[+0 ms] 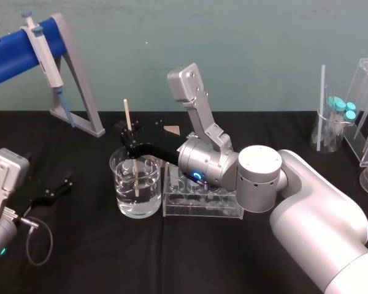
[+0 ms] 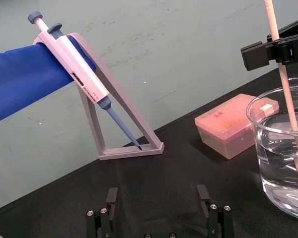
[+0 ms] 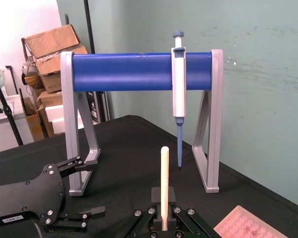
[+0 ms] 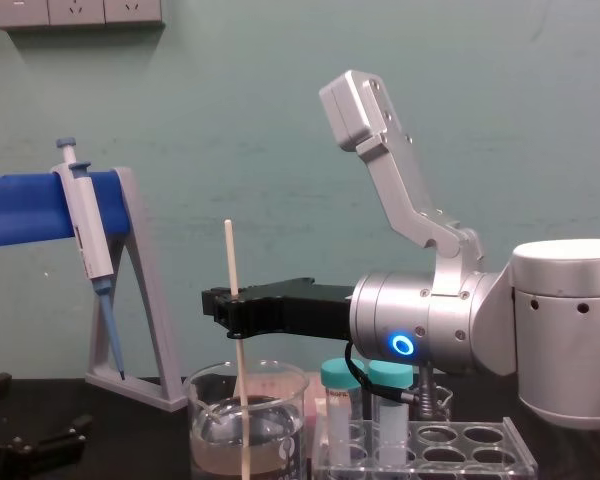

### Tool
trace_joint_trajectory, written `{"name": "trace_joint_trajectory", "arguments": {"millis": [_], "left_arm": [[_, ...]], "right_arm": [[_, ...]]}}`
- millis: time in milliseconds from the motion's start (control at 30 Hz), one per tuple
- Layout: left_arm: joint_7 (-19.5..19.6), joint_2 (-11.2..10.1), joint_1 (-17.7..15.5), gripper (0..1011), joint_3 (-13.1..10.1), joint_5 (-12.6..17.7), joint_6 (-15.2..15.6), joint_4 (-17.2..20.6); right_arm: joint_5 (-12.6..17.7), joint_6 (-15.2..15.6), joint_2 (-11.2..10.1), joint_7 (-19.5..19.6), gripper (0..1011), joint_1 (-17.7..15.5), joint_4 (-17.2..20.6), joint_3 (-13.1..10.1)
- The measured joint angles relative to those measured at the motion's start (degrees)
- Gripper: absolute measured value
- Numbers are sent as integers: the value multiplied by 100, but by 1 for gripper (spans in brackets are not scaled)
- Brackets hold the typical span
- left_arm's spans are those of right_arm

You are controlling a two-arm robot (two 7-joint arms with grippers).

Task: Hold the thermometer with one hand and immerse one end into the beaker, then reinsert it into the test tube rack.

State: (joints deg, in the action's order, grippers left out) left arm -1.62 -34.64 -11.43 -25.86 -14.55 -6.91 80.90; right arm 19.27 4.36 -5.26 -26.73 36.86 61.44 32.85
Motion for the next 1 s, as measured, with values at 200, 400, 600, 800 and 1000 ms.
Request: {"name": "trace_joint_trajectory", "arguments": {"millis": [200,400,600,800,1000], "left_arm": [[0,0,0,1004,0,0,0,0],[0,0,0,1004,0,0,0,0],[0,0,0,1004,0,0,0,0],[0,0,0,1004,0,0,0,0],[0,0,0,1004,0,0,0,0]], "right_arm": [[0,0,0,0,46,0,0,0],[0,0,0,0,46,0,0,0],[0,0,0,0,45,0,0,0],[0,0,0,0,46,0,0,0],[0,0,0,0,45,0,0,0]]}}
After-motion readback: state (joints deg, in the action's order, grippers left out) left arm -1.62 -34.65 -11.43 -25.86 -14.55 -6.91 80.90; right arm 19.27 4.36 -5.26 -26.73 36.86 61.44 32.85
